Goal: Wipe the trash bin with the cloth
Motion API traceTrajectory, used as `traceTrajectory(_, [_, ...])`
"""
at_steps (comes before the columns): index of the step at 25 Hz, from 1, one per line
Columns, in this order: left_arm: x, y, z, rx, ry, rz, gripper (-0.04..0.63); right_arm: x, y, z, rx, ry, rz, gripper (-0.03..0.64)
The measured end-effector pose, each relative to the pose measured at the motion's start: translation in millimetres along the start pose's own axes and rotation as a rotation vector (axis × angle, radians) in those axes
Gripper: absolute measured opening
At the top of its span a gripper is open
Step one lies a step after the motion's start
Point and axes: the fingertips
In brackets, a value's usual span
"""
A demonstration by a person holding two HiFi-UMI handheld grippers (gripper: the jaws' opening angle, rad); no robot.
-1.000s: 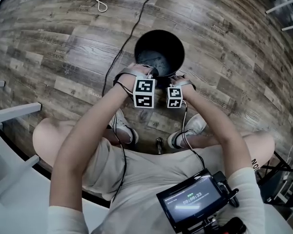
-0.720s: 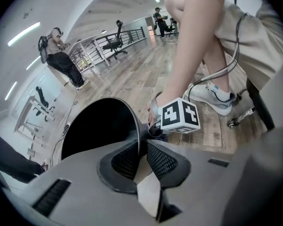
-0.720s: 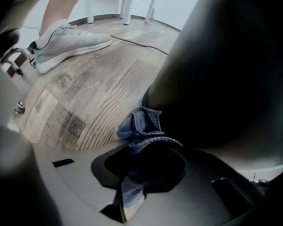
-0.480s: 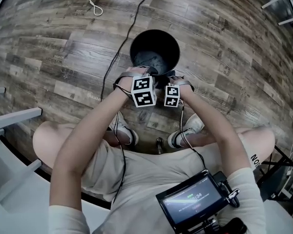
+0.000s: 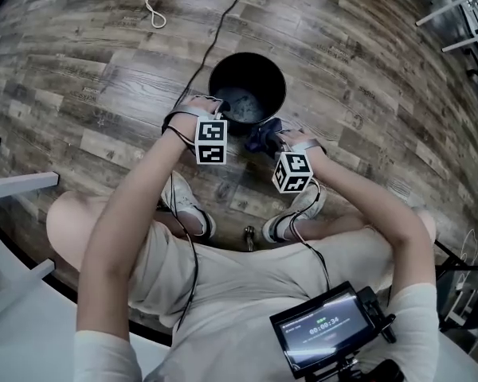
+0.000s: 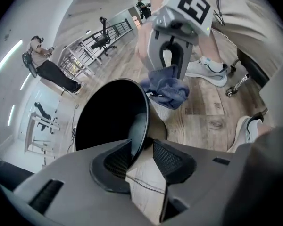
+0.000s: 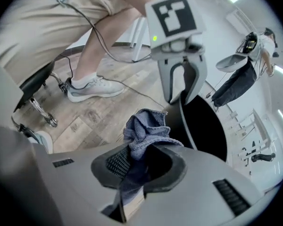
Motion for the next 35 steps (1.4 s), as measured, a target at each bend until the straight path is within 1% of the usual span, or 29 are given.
traceTrajectory(5, [-1.9,2.7,-2.5,-0.04,0.003,-0.001,0.146,35.6,39.7,-29.9,-0.057,-0.069,-0.087,0.064])
traceTrajectory(8, [-2.0,2.7,-3.1,-0.051,0.007,-0.002,0.141,32.4,48.0,-40.1,-0.089,-0.077,-0.099,0.064])
traceTrajectory(10, [-1.6,3.9,-2.9,-0.051,0.006,-0.008,0.138,21.0,46.5,-42.2,-0.091,-0.073,-0.091,0.064])
traceTrajectory(12, [-1.6,7.8,-4.1,-0.051,0.003,-0.014,0.133,8.2,41.2,-38.4,-0.068,-0.064,-0.077,0.064])
traceTrajectory(15, [-1.4,13.0,-5.1,-0.053,-0.002,-0.023,0.127,-11.1,31.1,-27.2,0.005,-0.054,-0.046,0.064])
traceTrajectory(17, [-1.4,16.0,-5.1,-0.049,-0.002,-0.034,0.122,-25.1,21.8,-21.3,0.029,-0.042,-0.026,0.064])
traceTrajectory(22, [-2.3,28.7,-5.4,-0.026,0.015,-0.066,0.11,-62.1,-8.4,-9.4,0.033,-0.001,0.03,0.064])
traceTrajectory(27, [-0.7,45.7,-15.4,0.001,-0.003,-0.1,0.085,-105.2,-40.5,13.4,0.013,0.032,0.1,0.064])
traceTrajectory(32, [-2.4,54.0,-17.2,0.078,-0.005,-0.065,0.077,-145.9,-66.9,28.9,0.015,0.058,0.186,0.064])
traceTrajectory(35, [-2.9,55.1,-15.8,0.108,-0.008,-0.055,0.075,-163.5,-80.2,35.0,0.015,0.088,0.258,0.064])
Point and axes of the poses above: the fingertips, and each gripper's own axes: x backward along the fingers, z to its left, y out of its top, and after that the axes turned 1 degree about y, right-handed
